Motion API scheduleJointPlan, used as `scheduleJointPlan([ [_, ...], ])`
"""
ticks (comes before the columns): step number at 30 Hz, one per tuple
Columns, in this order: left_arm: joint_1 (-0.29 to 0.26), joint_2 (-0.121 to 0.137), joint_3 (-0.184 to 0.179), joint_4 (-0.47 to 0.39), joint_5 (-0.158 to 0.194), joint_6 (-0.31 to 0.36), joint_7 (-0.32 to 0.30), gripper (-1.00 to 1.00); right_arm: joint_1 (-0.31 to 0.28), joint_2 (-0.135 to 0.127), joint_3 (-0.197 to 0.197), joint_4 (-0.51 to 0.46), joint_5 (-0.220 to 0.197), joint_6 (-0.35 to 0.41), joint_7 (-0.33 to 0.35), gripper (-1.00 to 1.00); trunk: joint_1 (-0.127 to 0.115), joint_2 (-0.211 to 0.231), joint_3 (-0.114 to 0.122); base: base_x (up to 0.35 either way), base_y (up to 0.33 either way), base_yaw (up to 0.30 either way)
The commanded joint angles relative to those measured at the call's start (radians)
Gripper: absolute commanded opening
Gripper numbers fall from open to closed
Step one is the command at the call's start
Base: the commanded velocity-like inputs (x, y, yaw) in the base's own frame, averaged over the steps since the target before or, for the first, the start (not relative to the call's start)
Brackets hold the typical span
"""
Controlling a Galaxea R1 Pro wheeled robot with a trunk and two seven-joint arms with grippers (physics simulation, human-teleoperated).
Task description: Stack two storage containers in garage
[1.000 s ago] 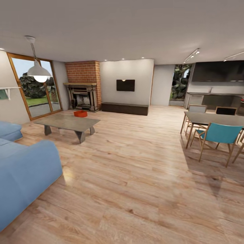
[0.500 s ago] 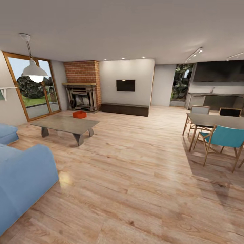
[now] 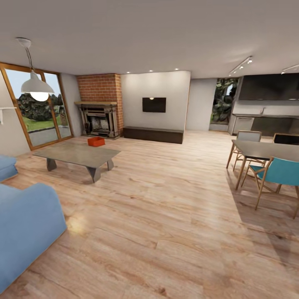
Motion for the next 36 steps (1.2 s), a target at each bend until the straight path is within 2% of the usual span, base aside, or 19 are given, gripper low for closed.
scheduleJointPlan([
  [1,-0.001,0.000,-0.004,0.000,0.005,-0.002,0.002,1.00,-0.001,0.000,0.003,0.003,0.008,-0.005,-0.002,1.00,0.001,-0.001,-0.001,0.324,0.000,0.000],
  [36,-0.001,0.000,-0.004,0.000,0.005,-0.003,0.002,1.00,-0.001,0.000,0.004,0.003,0.008,-0.004,-0.003,1.00,0.001,-0.001,-0.001,0.324,0.000,0.000],
])
